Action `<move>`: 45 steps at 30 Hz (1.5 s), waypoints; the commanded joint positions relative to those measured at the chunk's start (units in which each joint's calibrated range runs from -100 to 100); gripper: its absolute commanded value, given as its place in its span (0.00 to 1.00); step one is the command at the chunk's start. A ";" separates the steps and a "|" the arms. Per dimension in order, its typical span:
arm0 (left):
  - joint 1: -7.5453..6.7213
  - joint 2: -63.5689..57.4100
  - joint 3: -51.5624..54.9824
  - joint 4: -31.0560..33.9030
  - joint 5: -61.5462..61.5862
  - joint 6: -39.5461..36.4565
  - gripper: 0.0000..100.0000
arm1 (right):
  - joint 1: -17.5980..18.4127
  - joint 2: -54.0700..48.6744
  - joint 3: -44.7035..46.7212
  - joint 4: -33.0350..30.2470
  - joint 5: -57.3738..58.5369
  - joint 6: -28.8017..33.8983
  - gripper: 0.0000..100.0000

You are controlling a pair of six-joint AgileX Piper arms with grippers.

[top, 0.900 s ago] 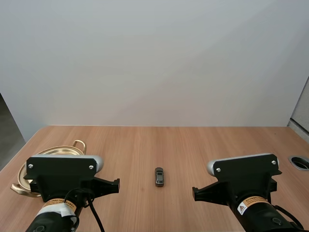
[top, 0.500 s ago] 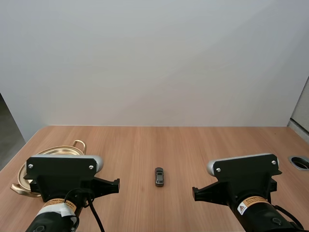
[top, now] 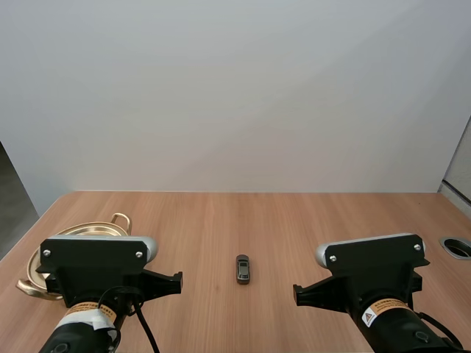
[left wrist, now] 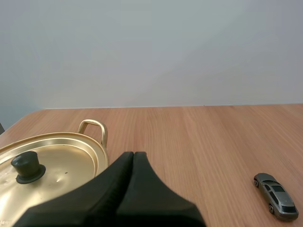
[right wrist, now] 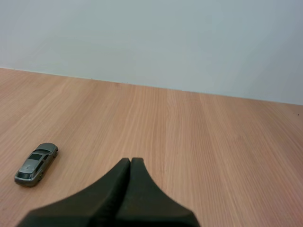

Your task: Open the pot, put the car inside, and close it

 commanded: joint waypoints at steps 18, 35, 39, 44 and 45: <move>0.02 0.00 0.00 -0.03 0.01 0.06 0.00 | -0.01 0.00 0.00 0.06 -0.12 -0.01 0.00; 0.02 0.00 0.00 -0.41 0.07 -0.37 0.00 | -0.01 0.00 0.00 0.28 -0.12 -0.01 0.00; 0.02 0.00 0.00 -0.41 0.07 -0.37 0.00 | -0.01 0.00 0.00 0.74 -0.51 -0.01 0.00; 0.02 0.00 0.00 1.64 -6.17 3.02 0.00 | -0.01 0.00 0.00 -4.11 -11.52 -0.38 0.00; 0.02 0.00 0.00 4.26 -11.39 5.60 0.00 | -0.01 0.00 0.00 -7.79 -18.20 -0.88 0.00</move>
